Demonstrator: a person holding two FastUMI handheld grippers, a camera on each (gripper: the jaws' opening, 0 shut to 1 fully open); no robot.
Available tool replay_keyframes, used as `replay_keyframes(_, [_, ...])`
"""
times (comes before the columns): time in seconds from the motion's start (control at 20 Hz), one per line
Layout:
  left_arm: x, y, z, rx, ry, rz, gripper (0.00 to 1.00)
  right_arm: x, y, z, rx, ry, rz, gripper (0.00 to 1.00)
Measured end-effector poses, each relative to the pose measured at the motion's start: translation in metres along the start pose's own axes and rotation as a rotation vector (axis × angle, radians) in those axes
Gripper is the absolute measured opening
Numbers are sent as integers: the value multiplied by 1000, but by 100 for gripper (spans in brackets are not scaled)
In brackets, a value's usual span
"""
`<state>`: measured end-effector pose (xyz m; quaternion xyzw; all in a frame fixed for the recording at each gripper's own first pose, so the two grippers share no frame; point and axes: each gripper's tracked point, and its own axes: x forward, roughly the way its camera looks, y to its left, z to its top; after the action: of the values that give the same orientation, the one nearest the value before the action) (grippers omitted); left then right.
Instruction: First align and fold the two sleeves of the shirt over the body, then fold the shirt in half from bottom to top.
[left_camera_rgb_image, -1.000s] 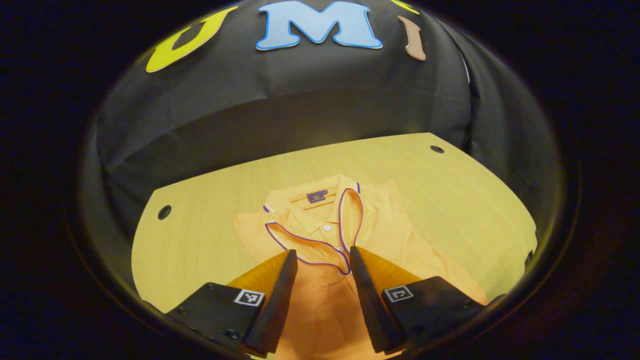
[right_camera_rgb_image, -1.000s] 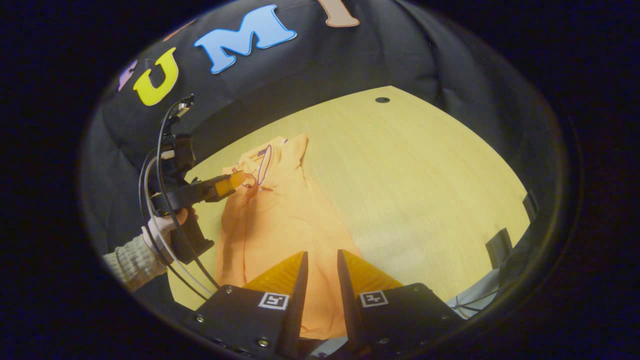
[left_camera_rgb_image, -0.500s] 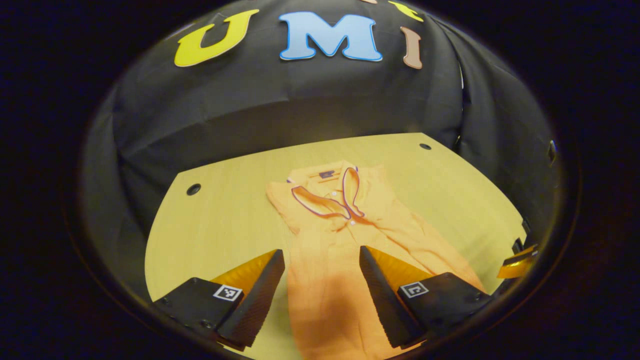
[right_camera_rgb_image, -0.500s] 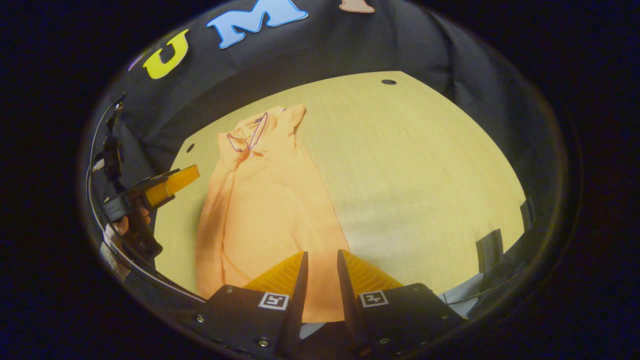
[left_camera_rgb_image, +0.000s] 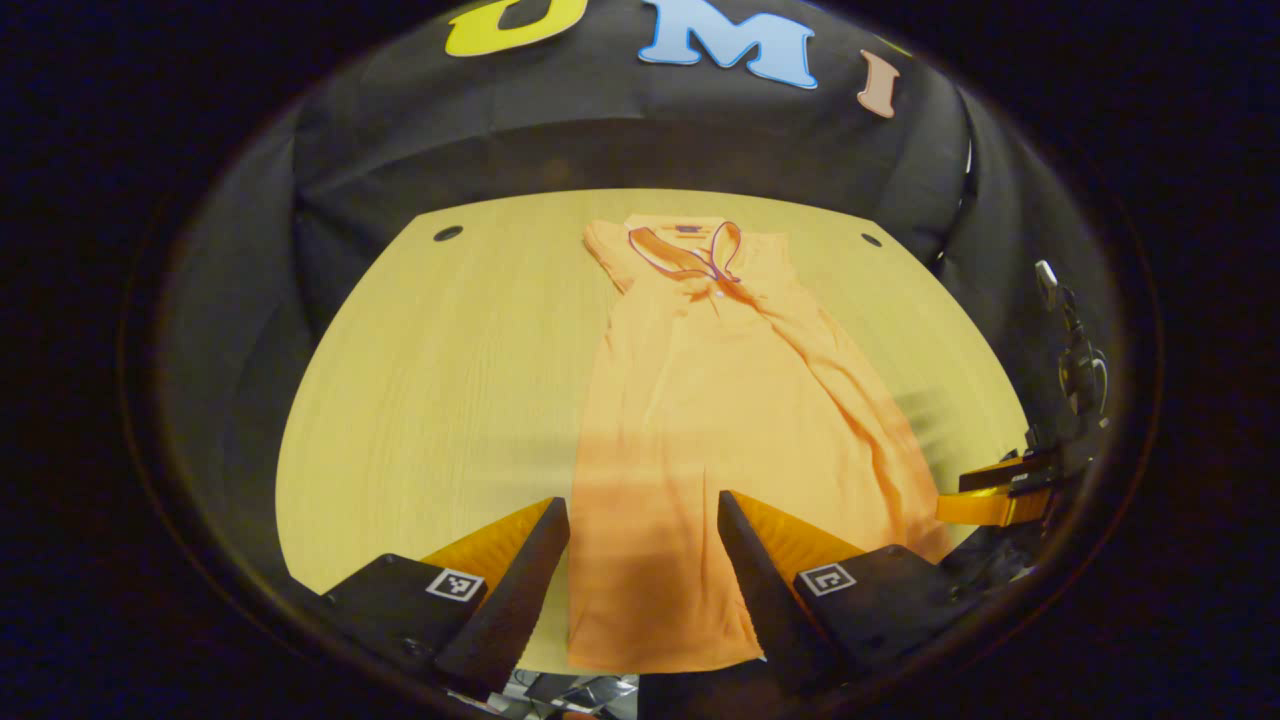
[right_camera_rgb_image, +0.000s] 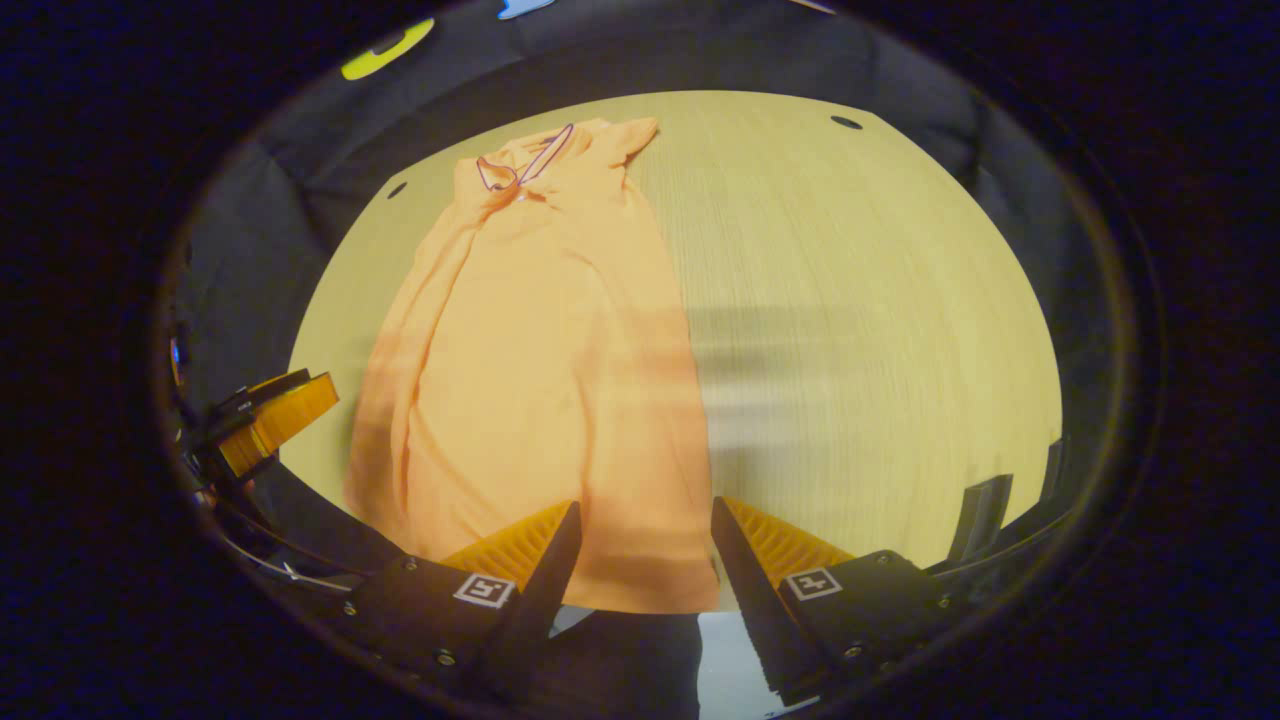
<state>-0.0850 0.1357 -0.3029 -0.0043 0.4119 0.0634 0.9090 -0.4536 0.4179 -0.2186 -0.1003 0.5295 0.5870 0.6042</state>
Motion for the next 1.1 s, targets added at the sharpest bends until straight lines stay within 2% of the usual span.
replay_keyframes(0.2, [5,-4,-49,-26,140,-4,98,11,0,-17,-50,86,-32,91])
replay_keyframes(0.4, [12,-6,-83,-13,276,-1,99,21,-1,-23,-75,132,-73,91])
replay_keyframes(0.5, [18,0,-95,-9,332,22,98,23,-1,-24,-77,160,-88,91])
replay_keyframes(0.7, [27,8,-98,27,381,72,97,25,-2,-23,-68,178,-121,90])
replay_keyframes(0.75, [26,7,-99,36,391,75,94,25,-2,-24,-72,190,-134,90])
replay_keyframes(0.95, [26,6,-99,19,457,87,95,26,-2,-23,-51,224,-143,91])
replay_keyframes(1.0, [26,7,-99,16,473,89,99,26,-2,-22,-49,228,-145,91])
replay_keyframes(1.1, [27,4,-96,-1,500,90,94,25,-2,-21,-49,236,-147,89])
